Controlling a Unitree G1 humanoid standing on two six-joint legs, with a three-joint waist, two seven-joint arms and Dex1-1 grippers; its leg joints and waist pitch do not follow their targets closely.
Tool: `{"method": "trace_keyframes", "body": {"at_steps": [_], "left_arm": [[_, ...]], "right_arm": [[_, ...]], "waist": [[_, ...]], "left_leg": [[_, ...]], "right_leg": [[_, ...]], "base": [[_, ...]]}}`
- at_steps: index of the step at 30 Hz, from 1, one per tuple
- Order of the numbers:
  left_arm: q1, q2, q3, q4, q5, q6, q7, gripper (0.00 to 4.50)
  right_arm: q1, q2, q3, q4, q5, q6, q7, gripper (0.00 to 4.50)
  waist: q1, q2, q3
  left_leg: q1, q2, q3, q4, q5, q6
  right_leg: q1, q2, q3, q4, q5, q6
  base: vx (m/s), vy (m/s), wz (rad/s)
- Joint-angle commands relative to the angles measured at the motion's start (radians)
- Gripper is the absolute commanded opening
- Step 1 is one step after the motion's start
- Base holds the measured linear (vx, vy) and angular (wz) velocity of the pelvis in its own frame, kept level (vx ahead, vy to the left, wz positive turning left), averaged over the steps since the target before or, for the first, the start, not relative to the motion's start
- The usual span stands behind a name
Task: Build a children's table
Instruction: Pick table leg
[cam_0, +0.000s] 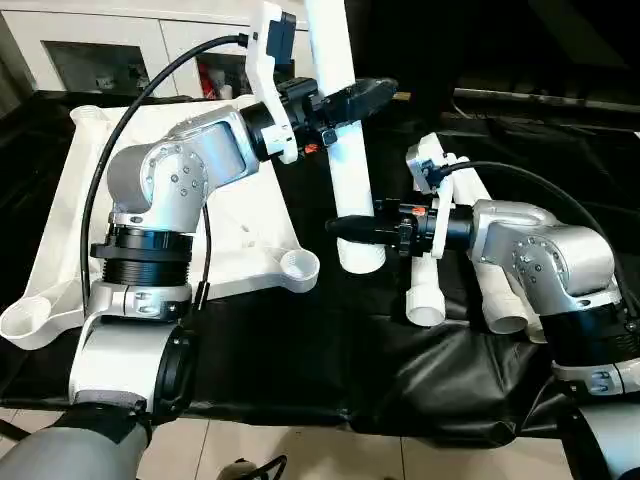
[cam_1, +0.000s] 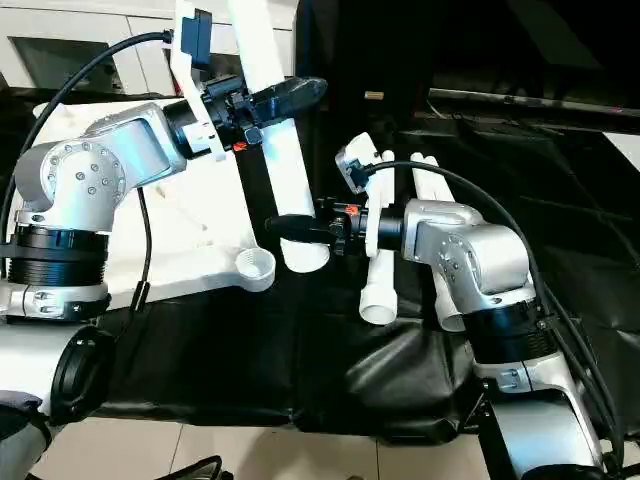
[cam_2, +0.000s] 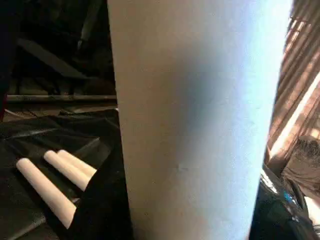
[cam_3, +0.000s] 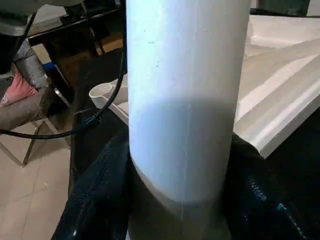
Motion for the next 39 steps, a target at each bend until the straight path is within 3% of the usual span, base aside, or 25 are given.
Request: {"method": "trace_keyframes", "body": {"at_steps": [1, 7, 10, 13, 16, 25, 39], "left_arm": [[-0.025, 0.003, 0.007, -0.004, 0.001, 0.008, 0.008, 1.84], [-0.017, 0.005, -0.001, -0.019, 0.003, 0.018, 0.002, 1.82], [-0.008, 0.02, -0.039, -0.031, 0.029, 0.008, -0.018, 1.82], [0.003, 0.041, -0.099, -0.046, 0.067, -0.001, -0.048, 1.82], [0.0, 0.041, -0.109, -0.043, 0.072, -0.001, -0.054, 1.82], [-0.021, 0.039, -0.118, -0.022, 0.078, -0.007, -0.076, 1.82], [-0.008, 0.036, -0.121, -0.059, 0.058, 0.008, -0.106, 1.82]], "right_arm": [[0.004, -0.01, 0.004, -0.016, -0.009, -0.029, 0.005, 1.95], [0.004, -0.004, 0.012, -0.007, -0.035, -0.067, -0.007, 1.95], [-0.009, 0.008, -0.011, 0.009, -0.011, -0.046, -0.009, 2.65], [-0.027, -0.002, -0.02, 0.007, 0.011, -0.03, 0.023, 2.84], [-0.031, -0.014, -0.008, 0.008, -0.002, -0.041, 0.042, 3.12], [-0.049, -0.051, 0.034, 0.021, -0.01, -0.038, 0.12, 3.14], [-0.06, -0.036, 0.067, 0.068, -0.046, -0.059, 0.133, 3.14]], "waist": [[0.005, -0.006, -0.081], [0.005, -0.009, -0.081], [0.005, -0.008, -0.081], [0.003, -0.008, -0.079], [0.004, -0.007, -0.081], [0.006, -0.014, -0.081], [0.006, -0.014, -0.08]], "left_leg": [[0.003, 0.035, -0.003, -0.058, -0.01, 0.031], [0.003, 0.034, -0.002, -0.058, -0.007, 0.034], [0.004, 0.036, -0.003, -0.059, -0.008, 0.035], [0.003, 0.036, -0.002, -0.06, -0.01, 0.038], [0.004, 0.036, -0.002, -0.058, -0.002, 0.036], [0.002, 0.035, -0.002, -0.057, 0.0, 0.045], [0.003, 0.036, -0.001, -0.057, -0.008, 0.045]], "right_leg": [[0.076, -0.078, 0.048, -0.064, 0.025, -0.239], [0.075, -0.078, 0.048, -0.065, 0.025, -0.237], [0.074, -0.079, 0.048, -0.063, 0.018, -0.235], [0.073, -0.077, 0.048, -0.065, 0.007, -0.226], [0.074, -0.077, 0.048, -0.063, 0.022, -0.229], [0.076, -0.078, 0.047, -0.063, 0.025, -0.239], [0.073, -0.079, 0.047, -0.063, 0.018, -0.247]], "base": [[0.0, 0.0, 0.0], [0.0, 0.0, 0.0], [0.0, 0.0, 0.0], [0.0, 0.0, 0.0], [0.0, 0.0, 0.0], [0.0, 0.0, 0.0], [0.0, 0.0, 0.0]]}}
